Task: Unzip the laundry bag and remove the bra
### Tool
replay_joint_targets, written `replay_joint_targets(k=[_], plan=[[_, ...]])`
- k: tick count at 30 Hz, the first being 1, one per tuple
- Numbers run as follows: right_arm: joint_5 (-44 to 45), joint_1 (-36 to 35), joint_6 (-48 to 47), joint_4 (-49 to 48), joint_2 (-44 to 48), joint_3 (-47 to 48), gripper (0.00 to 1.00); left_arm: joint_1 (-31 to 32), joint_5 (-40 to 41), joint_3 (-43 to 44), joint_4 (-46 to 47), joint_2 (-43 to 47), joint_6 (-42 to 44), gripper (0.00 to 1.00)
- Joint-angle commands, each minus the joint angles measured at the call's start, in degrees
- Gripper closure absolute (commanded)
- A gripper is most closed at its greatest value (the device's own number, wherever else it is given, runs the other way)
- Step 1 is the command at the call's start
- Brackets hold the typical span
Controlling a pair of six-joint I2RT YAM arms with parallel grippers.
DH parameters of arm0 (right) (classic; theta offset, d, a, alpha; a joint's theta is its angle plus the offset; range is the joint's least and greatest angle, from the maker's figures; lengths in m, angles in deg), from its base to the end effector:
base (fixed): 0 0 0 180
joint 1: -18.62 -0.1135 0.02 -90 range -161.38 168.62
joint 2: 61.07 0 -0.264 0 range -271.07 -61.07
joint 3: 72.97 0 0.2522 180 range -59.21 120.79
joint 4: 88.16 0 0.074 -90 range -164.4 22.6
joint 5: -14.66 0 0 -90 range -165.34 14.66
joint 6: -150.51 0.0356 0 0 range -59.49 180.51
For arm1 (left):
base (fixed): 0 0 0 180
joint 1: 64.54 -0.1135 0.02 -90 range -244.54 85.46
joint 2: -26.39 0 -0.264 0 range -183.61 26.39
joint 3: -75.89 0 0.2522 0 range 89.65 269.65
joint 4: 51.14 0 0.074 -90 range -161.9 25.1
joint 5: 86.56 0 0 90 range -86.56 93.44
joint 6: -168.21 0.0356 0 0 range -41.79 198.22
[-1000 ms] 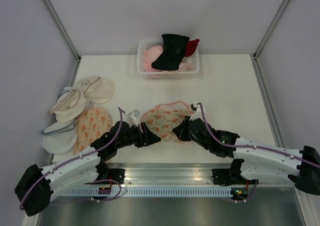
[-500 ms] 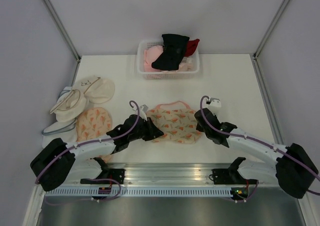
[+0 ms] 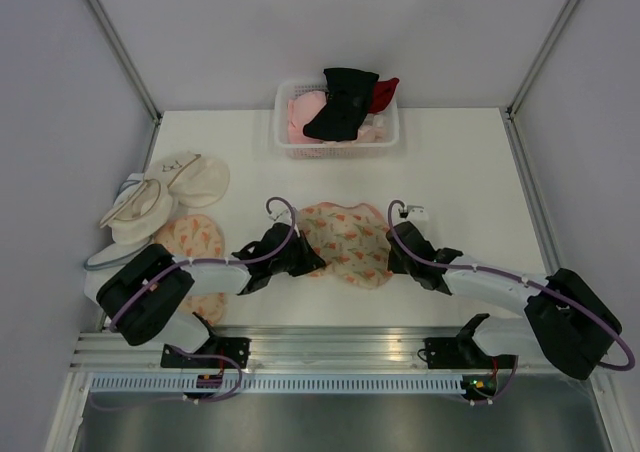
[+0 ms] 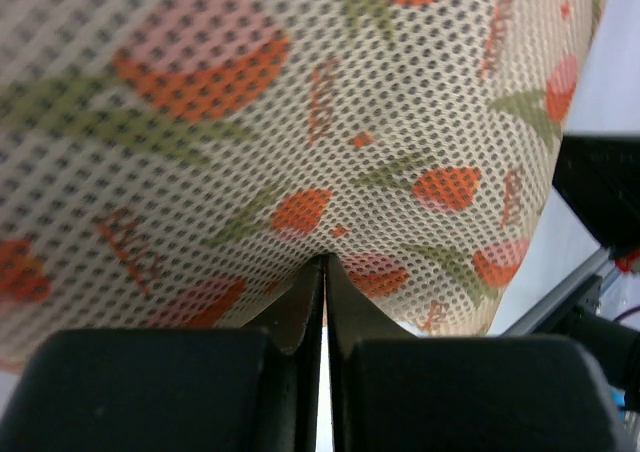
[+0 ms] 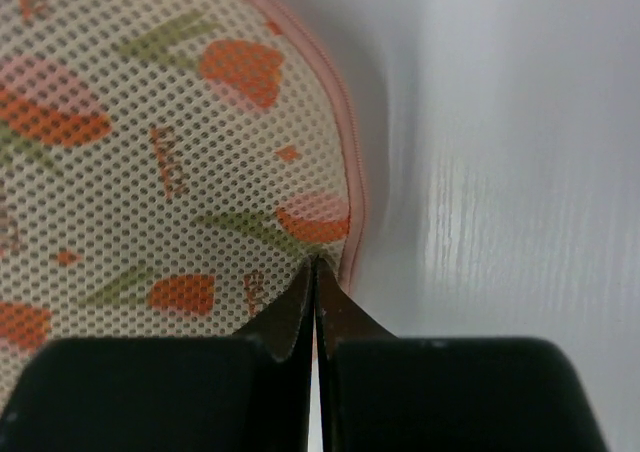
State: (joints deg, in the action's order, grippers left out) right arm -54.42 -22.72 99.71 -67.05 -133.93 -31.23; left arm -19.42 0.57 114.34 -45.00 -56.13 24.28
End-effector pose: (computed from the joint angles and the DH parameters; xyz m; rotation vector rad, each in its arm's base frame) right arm 0.1764 0.1383 0.1506 0.1070 2.4080 0.1931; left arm 0.1774 -0.1807 0.1325 -0.1566 2.4186 -0.9400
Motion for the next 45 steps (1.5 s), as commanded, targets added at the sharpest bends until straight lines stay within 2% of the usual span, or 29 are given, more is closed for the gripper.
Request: replay_joint_targets(k=[1,5,12,14,15,16,17,19,21,23,26,30,33,36,40,45], plan=[[-9.4,-0.1,-1.0,2.9,2.7,-2.7,1.00,-2.8,2.0,4.0,2.3,-3.2,2.1,0.96],[-14.2,-0.9,0.1,3.7,6.1,-5.0,1.00,-6.2,0.0,7.6,3.3,-7.0,2.9,0.96],[-16.4,-4.1,3.3,2.7,9.8,-8.9,1.00,-9.4,-5.4,13.8,4.8,-11.6,5.7,0.98],[-17.5,-4.4,4.0,1.5,11.1,-10.0,1.00,-9.5,-7.7,14.0,6.0,-11.7,5.9,0.85],[-18.3,-4.4,4.4,1.0,11.5,-10.2,1.00,-9.5,-8.4,13.6,6.5,-11.5,5.9,0.74],[-18.6,-4.5,5.0,0.1,12.1,-10.8,0.99,-9.5,-10.6,12.6,7.0,-11.0,5.0,0.50],[-18.9,-4.5,5.2,-0.5,12.4,-11.0,1.00,-9.5,-12.1,11.7,9.1,-10.6,4.4,0.42],[-19.3,-4.6,5.6,-1.7,12.4,-11.6,1.00,-8.8,-15.3,6.9,12.3,-8.6,0.9,0.33],[-19.8,-4.7,5.8,-2.7,12.1,-11.9,1.00,-7.3,-15.8,2.5,17.2,-5.8,-1.4,0.31],[-20.0,-4.7,6.1,-3.6,12.0,-12.2,1.00,-5.9,-13.8,-3.1,18.3,0.1,-3.9,0.28],[-20.0,-4.6,6.2,-4.2,11.8,-12.1,1.00,-1.7,-11.1,-6.8,14.8,9.0,-5.7,0.27],[-20.4,-4.6,6.0,-5.2,10.7,-11.9,1.00,3.5,-4.8,-8.2,11.7,14.2,-7.0,0.20],[-20.7,-4.7,5.7,-6.1,9.7,-11.9,1.00,4.2,-4.6,-7.5,13.9,11.0,-6.4,0.18],[-20.7,-4.6,5.6,-5.5,10.7,-12.1,1.00,4.2,-5.0,-6.1,20.4,4.8,-4.8,0.18],[-20.0,-4.6,4.9,-0.2,14.9,-11.6,1.00,4.2,-1.6,-3.2,18.2,-1.0,-2.2,0.18],[-20.0,-4.7,4.3,4.4,20.2,-11.6,1.00,4.2,2.6,-1.5,21.7,-4.6,2.4,0.18]])
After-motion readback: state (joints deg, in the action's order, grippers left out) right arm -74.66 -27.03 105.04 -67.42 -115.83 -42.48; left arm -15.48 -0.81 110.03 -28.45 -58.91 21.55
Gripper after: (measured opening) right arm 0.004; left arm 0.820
